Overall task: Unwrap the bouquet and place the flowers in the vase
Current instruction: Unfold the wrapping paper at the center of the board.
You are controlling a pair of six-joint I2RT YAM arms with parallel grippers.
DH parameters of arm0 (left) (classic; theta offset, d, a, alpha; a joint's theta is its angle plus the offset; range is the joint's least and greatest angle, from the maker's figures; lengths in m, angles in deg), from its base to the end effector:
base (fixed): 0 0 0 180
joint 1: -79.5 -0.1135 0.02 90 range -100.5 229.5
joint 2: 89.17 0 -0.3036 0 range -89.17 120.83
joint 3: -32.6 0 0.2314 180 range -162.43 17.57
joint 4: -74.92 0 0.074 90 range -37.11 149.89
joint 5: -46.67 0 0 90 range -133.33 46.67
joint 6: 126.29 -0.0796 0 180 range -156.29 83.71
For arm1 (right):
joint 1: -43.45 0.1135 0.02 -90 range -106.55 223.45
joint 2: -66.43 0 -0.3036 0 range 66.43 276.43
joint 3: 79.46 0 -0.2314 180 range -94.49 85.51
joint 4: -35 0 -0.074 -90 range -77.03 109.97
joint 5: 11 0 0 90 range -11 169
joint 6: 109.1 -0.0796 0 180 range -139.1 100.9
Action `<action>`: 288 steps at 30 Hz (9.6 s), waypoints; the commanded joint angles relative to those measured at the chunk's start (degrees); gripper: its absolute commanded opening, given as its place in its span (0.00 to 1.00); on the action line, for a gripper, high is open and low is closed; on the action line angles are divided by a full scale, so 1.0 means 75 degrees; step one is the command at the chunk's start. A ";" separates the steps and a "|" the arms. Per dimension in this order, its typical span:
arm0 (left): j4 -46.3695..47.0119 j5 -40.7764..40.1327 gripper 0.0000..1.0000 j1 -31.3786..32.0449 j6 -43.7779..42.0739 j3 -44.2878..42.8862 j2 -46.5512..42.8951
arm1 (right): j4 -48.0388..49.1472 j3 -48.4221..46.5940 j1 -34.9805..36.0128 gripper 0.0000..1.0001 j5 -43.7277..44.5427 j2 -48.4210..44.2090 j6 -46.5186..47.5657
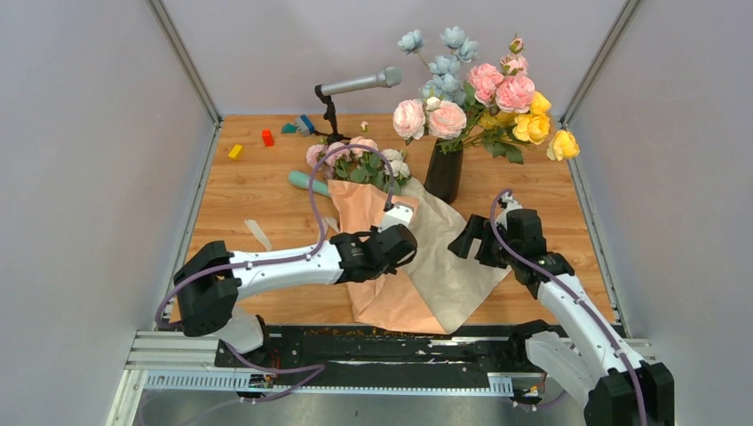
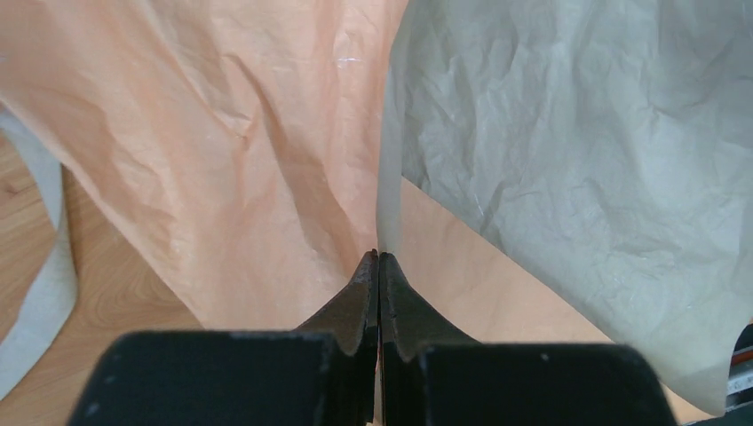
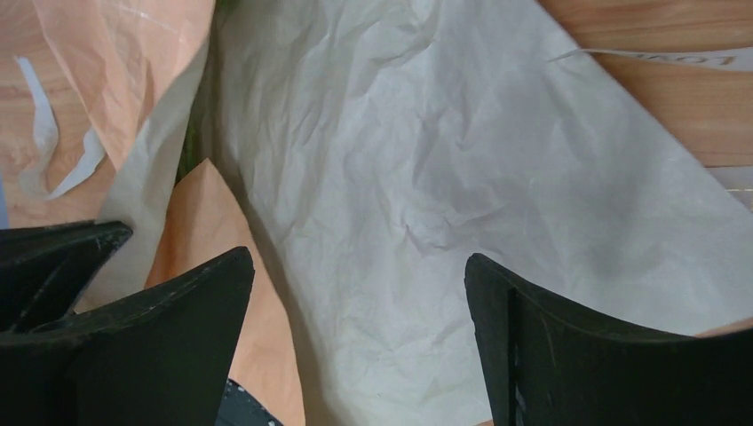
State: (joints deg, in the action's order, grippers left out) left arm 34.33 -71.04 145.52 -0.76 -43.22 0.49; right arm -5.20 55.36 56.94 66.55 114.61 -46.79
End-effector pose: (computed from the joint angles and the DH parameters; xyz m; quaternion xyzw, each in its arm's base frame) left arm 0.1667 -0.2837 0.2442 0.1725 0.9112 -0.0855 0.3642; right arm 0.1509 0.0538 0.2238 0.0700 0.9107 0.2320 0.3346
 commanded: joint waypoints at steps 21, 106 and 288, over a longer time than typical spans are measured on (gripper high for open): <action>-0.0368 -0.1545 0.00 -0.1146 0.1193 0.2362 -0.4072 | 0.2720 0.0327 0.3137 0.89 -0.1118 0.1926 -0.0248; 0.1255 -0.0223 1.00 -0.0580 -0.1441 -0.2059 0.1485 | 0.0975 0.0974 0.1358 0.94 0.1788 -0.1327 -0.0177; -0.1216 0.3541 1.00 -0.5328 -0.3413 0.0720 -0.3162 | 0.4956 -0.1024 0.3571 0.90 -0.2737 0.4219 0.1327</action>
State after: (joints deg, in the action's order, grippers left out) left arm 24.34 -45.09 105.85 -25.32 -37.52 -23.07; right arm 26.23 51.91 82.78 45.92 143.40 -37.87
